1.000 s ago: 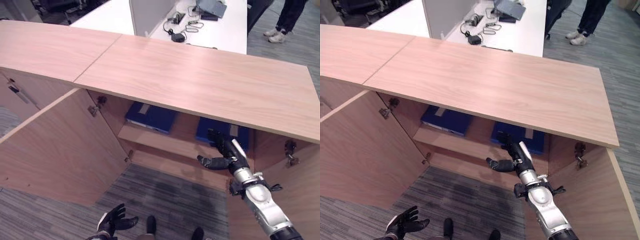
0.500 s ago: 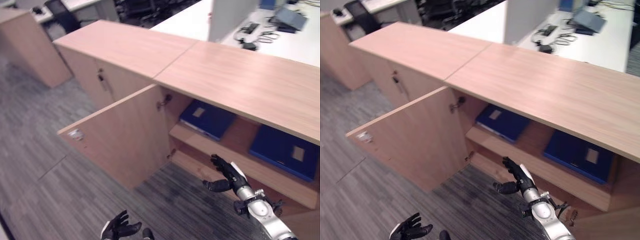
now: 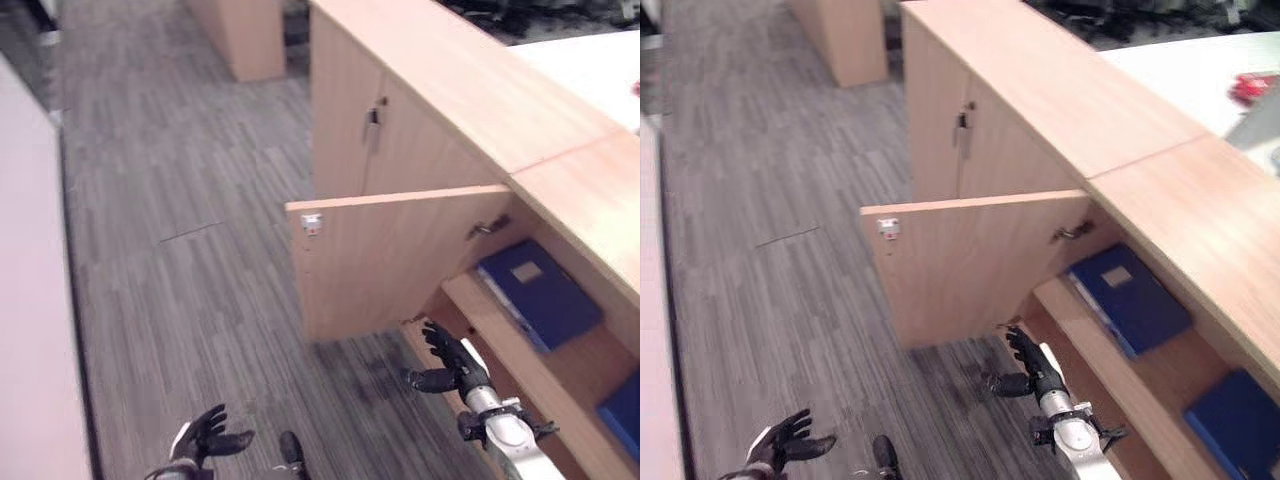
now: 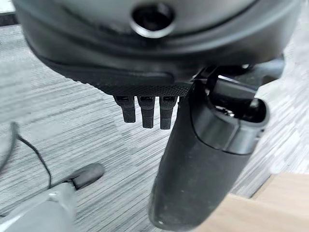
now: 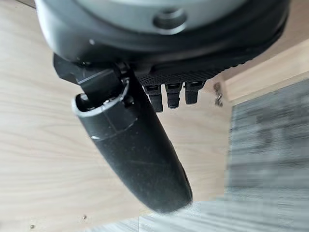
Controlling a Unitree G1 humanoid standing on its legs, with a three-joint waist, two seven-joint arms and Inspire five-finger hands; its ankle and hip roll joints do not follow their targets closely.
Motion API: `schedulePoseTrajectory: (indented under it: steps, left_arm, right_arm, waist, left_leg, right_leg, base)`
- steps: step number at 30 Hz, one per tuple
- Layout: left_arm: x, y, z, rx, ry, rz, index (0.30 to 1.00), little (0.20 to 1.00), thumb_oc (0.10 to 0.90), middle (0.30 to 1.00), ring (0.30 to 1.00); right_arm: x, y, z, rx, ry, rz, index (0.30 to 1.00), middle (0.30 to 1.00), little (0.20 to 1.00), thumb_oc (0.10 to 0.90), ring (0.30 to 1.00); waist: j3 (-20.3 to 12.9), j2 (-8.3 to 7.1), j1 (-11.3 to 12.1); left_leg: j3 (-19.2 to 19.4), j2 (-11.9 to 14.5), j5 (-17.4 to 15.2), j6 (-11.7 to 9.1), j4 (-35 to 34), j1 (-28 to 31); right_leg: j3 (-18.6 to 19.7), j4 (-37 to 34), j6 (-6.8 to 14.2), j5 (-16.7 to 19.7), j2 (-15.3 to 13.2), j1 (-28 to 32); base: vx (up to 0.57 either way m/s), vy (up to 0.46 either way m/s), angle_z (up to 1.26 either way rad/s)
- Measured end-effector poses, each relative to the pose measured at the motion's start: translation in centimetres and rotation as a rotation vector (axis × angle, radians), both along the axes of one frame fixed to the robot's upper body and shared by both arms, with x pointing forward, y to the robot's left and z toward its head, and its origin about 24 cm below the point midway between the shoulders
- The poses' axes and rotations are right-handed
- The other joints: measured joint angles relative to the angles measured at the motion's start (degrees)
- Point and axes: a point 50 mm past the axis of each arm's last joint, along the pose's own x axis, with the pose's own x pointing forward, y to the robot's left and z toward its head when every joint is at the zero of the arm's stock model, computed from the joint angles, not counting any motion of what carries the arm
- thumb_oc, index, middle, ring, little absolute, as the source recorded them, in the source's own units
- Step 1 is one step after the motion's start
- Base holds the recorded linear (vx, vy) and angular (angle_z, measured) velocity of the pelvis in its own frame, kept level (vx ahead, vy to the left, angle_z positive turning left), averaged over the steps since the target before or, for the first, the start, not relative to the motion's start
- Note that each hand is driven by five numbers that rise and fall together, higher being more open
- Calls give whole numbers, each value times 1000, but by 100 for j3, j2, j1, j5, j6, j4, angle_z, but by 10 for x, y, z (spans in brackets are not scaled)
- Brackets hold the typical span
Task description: Put the empty folder in the office cabinet
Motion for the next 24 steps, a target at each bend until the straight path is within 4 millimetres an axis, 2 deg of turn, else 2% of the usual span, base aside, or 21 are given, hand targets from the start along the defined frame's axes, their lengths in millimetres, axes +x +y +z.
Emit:
schedulePoseTrajectory:
  steps: [1, 2, 3, 4, 5, 6, 7, 8, 9, 10, 11, 13, 14, 18, 24]
  left_arm:
    - [2, 0, 1, 3, -4, -6, 900, 900, 800, 900, 900]
    - [10, -2, 2, 24, -7, -20, 900, 900, 800, 900, 900]
    - [20, -4, 6, 26, -32, -35, 900, 900, 800, 900, 900]
    - [26, -7, 7, 25, -47, -49, 900, 900, 800, 900, 900]
    - [33, -8, 9, 21, -61, -53, 900, 900, 800, 900, 900]
    - [41, -10, 11, 19, -80, -56, 900, 900, 800, 900, 900]
    - [42, -10, 12, 19, -81, -54, 900, 900, 800, 900, 900]
    - [49, -12, 15, 16, -105, -61, 900, 900, 800, 900, 900]
    - [50, -13, 15, 16, -116, -64, 900, 900, 800, 900, 900]
    - [51, -13, 16, 14, -125, -66, 900, 900, 800, 900, 900]
    - [49, -18, 14, -2, -121, -62, 900, 900, 800, 900, 900]
    - [36, -21, 8, -18, -93, -56, 900, 900, 800, 900, 900]
    - [26, -24, 2, -33, -66, -41, 900, 900, 800, 900, 900]
    - [20, -35, -2, -78, -68, -18, 900, 900, 800, 900, 900]
    - [35, -40, 10, -85, -152, -44, 900, 900, 800, 900, 900]
  right_arm:
    - [-2, 1, -2, 0, 11, 3, 900, 900, 900, 800, 900]
    - [0, 5, -2, 3, 11, 21, 900, 900, 900, 800, 900]
    - [1, 6, 0, 6, 0, 28, 900, 900, 900, 800, 900]
    - [-2, 5, -2, 8, 8, 25, 900, 900, 900, 800, 900]
    - [-4, 5, -1, 9, 6, 25, 900, 900, 900, 800, 900]
    - [-7, 4, -3, 9, 17, 21, 900, 900, 900, 800, 900]
    - [-10, 4, -6, 9, 28, 19, 900, 900, 900, 800, 900]
    - [-18, 1, -10, 3, 52, 8, 900, 900, 900, 800, 900]
    - [-21, 0, -12, 2, 64, 2, 900, 900, 900, 800, 900]
    - [-25, -1, -14, 2, 75, -3, 900, 900, 900, 800, 900]
    - [-31, -4, -18, -3, 96, -16, 900, 900, 900, 800, 900]
    - [-32, -8, -17, -8, 97, -27, 900, 900, 900, 800, 900]
    - [-30, -13, -15, -13, 84, -48, 900, 900, 900, 800, 900]
    - [-28, -25, -10, -29, 63, -108, 900, 900, 900, 800, 900]
    - [-29, -22, -11, -17, 63, -115, 900, 900, 900, 800, 900]
  waist:
    - [20, 50, -21]
    - [92, 197, -133]
    - [170, 316, -151]
    - [205, 376, -244]
    - [275, 462, -451]
    - [288, 465, -524]
    - [300, 450, -621]
    - [304, 317, -687]
    - [289, 232, -739]
    - [267, 128, -779]
    - [269, 104, -742]
    - [253, 199, -652]
    - [220, 283, -634]
    - [210, 273, -595]
    - [123, 254, -578]
  left_leg:
    - [-55, -54, -93, 116, -74, 86]
    - [-236, -55, -122, 187, -233, 223]
    - [-268, -35, -112, 206, -314, 358]
    - [-349, -1, -128, 193, -308, 386]
    - [-535, 34, -137, 202, -318, 452]
    - [-603, 48, -156, 182, -323, 485]
    - [-673, 54, -151, 171, -338, 523]
    - [-805, -30, -148, 116, -336, 623]
    - [-873, -78, -174, 53, -337, 661]
    - [-979, -135, -205, -5, -339, 718]
    - [-1074, -103, -244, -134, -339, 854]
    - [-974, 59, -248, -356, -334, 946]
    - [-948, 185, -289, -480, -338, 965]
    - [-792, 283, -246, -581, -313, 1196]
    - [-769, 336, -307, -668, -317, 1341]
  right_leg:
    - [259, 312, 90, -10, -95, -145]
    - [1138, 790, 541, -773, 113, -487]
    - [1794, 810, 588, -1400, 492, -844]
    - [2105, 748, 617, -1640, 784, -989]
    - [2280, 591, 490, -1879, 1139, -1229]
    - [2271, 403, 487, -1922, 1366, -1364]
    - [2173, 154, 389, -1898, 1479, -1401]
    - [1899, -342, 236, -1663, 1557, -1535]
    - [1820, -609, 197, -1453, 1555, -1509]
    - [1898, -826, 177, -1272, 1586, -1470]
    - [1958, -1095, -189, -1098, 1720, -1243]
    - [1953, -1369, -307, -981, 1940, -1066]
    - [1910, -1575, -331, -970, 2101, -958]
    - [1858, -1993, -431, -892, 2301, -549]
    - [1867, -2024, -439, -914, 2361, -401]
  base:
    - [305, 379, 34]
    - [283, 313, 28]
    - [267, 271, 26]
    - [224, 146, 48]
    - [183, 81, 52]
    - [139, 7, 68]
    - [102, -19, 61]
    - [120, -32, 73]
    - [154, -48, 72]
    - [158, -56, 59]
    - [102, -47, 30]
    - [110, -84, -13]
    - [135, -110, -17]
    - [71, -66, 3]
    - [48, -83, 0]
